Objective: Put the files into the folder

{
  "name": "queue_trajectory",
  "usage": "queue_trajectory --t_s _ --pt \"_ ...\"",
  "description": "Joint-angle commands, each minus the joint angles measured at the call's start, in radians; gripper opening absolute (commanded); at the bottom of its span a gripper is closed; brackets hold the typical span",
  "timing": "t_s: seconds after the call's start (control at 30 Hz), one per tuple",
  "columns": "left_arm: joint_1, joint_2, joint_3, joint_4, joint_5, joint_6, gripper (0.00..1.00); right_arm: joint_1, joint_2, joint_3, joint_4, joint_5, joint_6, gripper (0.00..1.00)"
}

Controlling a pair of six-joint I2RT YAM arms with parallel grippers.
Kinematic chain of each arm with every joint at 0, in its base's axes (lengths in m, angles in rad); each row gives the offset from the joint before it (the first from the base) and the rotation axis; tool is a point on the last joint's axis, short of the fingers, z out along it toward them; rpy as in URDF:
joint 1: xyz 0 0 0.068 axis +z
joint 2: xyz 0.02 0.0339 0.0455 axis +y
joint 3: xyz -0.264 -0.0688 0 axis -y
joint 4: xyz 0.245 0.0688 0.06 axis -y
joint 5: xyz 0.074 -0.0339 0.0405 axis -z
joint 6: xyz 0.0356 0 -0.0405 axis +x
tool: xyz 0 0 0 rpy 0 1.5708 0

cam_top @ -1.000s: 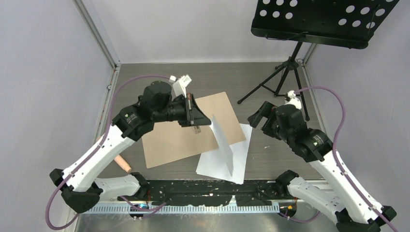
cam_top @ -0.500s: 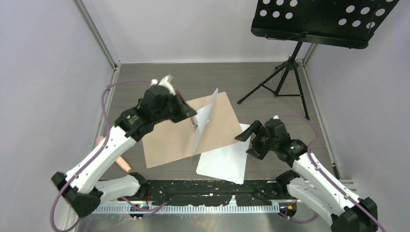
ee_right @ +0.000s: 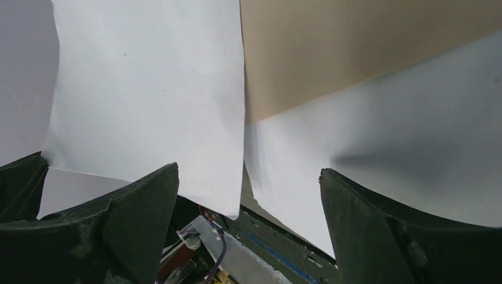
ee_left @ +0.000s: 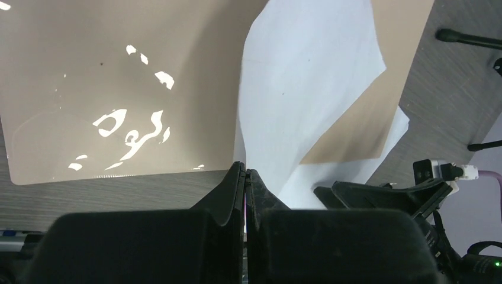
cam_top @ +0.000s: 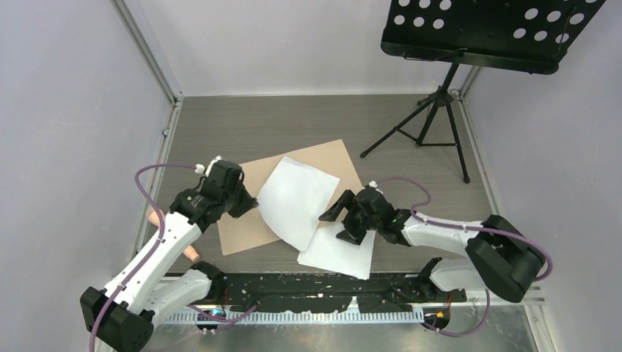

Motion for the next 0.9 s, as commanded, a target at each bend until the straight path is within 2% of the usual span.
queue_trajectory --t_s 0.0,0.33,0.5,0.77,0.87 --pt "0.010 0.000 -0.018 -0.023 0.028 -0.005 0.00 0.041 0.059 -0.006 0.211 0.067 0.046 0.96" --pt "0.064 0.029 0.008 -0.047 0.264 -0.054 0.00 0.112 0.178 -0.050 0.429 0.088 0.130 0.97" --pt "0.109 0.016 0.049 -0.092 0.308 -0.040 0.00 0.153 0.245 -0.077 0.570 0.099 0.188 0.97" --pt "0.128 -0.028 0.012 -0.117 0.351 -0.031 0.00 0.153 0.295 -0.125 0.786 0.145 0.244 1.00" --pt "0.136 -0.038 -0.004 -0.131 0.369 -0.014 0.00 0.153 0.281 -0.140 0.833 0.177 0.246 0.95"
